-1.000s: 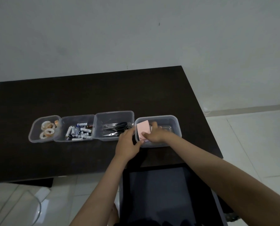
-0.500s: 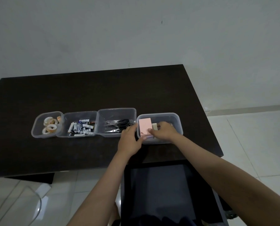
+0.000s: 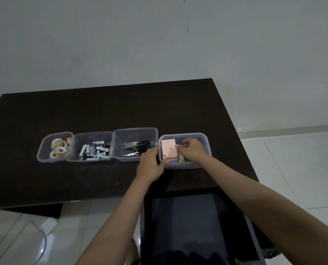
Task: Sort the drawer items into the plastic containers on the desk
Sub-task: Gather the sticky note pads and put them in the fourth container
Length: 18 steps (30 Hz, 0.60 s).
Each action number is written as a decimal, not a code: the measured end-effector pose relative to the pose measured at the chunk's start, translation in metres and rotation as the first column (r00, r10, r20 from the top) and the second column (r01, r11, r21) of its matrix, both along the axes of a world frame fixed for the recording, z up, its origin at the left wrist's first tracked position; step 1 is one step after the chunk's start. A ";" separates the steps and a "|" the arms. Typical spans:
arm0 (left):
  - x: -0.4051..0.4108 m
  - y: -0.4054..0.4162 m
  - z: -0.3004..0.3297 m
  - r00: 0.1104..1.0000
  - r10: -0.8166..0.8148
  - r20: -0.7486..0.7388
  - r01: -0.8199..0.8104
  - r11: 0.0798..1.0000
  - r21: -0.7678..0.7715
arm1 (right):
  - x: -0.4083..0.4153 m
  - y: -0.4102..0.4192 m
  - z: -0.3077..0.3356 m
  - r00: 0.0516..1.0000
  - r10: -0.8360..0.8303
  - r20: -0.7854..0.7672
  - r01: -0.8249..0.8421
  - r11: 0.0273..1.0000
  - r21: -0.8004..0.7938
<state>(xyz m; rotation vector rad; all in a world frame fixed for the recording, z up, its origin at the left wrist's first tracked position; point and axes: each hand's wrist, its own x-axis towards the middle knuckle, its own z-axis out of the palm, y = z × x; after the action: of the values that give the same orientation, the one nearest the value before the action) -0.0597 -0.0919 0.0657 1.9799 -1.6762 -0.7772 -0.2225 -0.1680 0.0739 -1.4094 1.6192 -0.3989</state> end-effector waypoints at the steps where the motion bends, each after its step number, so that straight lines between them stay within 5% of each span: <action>1: 0.000 0.000 0.000 1.000 -0.001 -0.005 0.001 1.000 0.002 | 0.003 0.001 0.003 0.994 -0.095 0.044 0.098 0.994 -0.054; 3: 0.001 -0.001 0.000 1.000 -0.003 -0.009 0.003 1.000 0.004 | 0.008 0.002 0.009 0.993 -0.117 0.018 0.118 0.989 -0.084; 6: 0.001 0.001 0.001 1.000 -0.004 -0.015 0.004 1.000 0.009 | 0.015 0.006 0.013 0.986 0.122 -0.115 -0.118 0.992 0.044; 9: 0.001 0.001 0.001 1.000 -0.007 -0.028 0.007 1.000 -0.002 | 0.017 0.008 0.009 0.952 0.265 -0.156 -0.267 0.964 0.007; 18: -0.001 0.001 0.003 1.000 0.001 -0.001 -0.001 1.000 -0.002 | 0.003 0.011 0.017 0.951 0.309 0.001 -0.309 0.951 0.012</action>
<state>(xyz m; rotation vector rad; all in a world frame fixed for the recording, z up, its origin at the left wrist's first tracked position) -0.0610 -0.0911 0.0691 1.9782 -1.6746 -0.7762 -0.2193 -0.1567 0.0913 -1.6221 1.3682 -0.2044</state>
